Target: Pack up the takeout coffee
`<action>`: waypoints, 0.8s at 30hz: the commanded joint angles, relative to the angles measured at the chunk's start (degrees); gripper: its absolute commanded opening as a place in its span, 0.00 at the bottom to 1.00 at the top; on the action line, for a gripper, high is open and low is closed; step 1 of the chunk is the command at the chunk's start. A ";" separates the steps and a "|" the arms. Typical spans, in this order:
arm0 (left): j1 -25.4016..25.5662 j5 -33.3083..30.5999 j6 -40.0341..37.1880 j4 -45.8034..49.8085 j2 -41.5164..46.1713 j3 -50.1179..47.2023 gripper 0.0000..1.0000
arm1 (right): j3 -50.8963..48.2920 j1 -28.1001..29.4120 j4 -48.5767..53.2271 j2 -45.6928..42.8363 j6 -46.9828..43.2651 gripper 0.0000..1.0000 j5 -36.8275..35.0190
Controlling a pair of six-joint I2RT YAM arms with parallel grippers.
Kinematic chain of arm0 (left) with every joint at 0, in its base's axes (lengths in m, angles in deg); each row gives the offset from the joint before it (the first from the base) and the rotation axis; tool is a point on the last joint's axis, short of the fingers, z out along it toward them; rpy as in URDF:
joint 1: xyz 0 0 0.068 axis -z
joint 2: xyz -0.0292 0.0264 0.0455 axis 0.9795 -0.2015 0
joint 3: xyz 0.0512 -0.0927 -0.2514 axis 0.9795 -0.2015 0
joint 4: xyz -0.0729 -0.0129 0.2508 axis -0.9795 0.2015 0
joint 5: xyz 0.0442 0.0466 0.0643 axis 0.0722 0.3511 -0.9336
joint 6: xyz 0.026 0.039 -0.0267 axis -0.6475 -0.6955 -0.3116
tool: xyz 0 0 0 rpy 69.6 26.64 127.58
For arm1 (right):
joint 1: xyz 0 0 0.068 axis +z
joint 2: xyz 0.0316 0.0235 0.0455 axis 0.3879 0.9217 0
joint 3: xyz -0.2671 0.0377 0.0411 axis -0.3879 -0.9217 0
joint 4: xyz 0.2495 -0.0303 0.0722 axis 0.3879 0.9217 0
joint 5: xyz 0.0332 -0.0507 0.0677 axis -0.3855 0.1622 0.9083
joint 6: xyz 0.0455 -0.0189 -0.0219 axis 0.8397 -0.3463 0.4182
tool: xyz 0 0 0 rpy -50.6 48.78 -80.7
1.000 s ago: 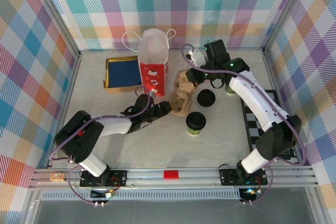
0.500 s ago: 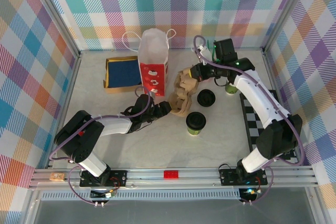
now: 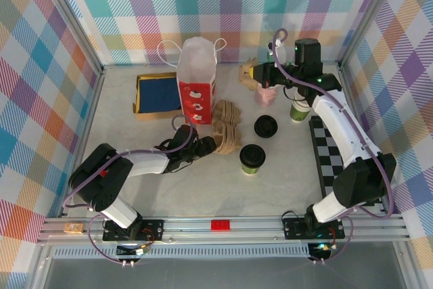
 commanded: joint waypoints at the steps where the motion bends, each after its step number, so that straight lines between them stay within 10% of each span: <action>1: 0.18 -1.30 -1.07 10.08 1.79 -0.29 0.72 | -0.12 0.32 -1.84 -2.04 0.17 0.00 3.10; 13: 0.31 -3.63 -1.96 24.75 21.40 4.61 0.75 | 1.28 4.20 12.34 -7.81 -10.78 0.00 4.76; 18: -2.81 -8.32 -2.87 39.55 31.57 9.71 0.77 | 1.09 18.28 23.50 -10.51 -21.83 0.00 -9.82; 24: -19.72 0.40 -4.68 47.45 41.39 12.79 0.78 | -2.27 37.80 27.99 -9.61 -27.62 0.00 -30.94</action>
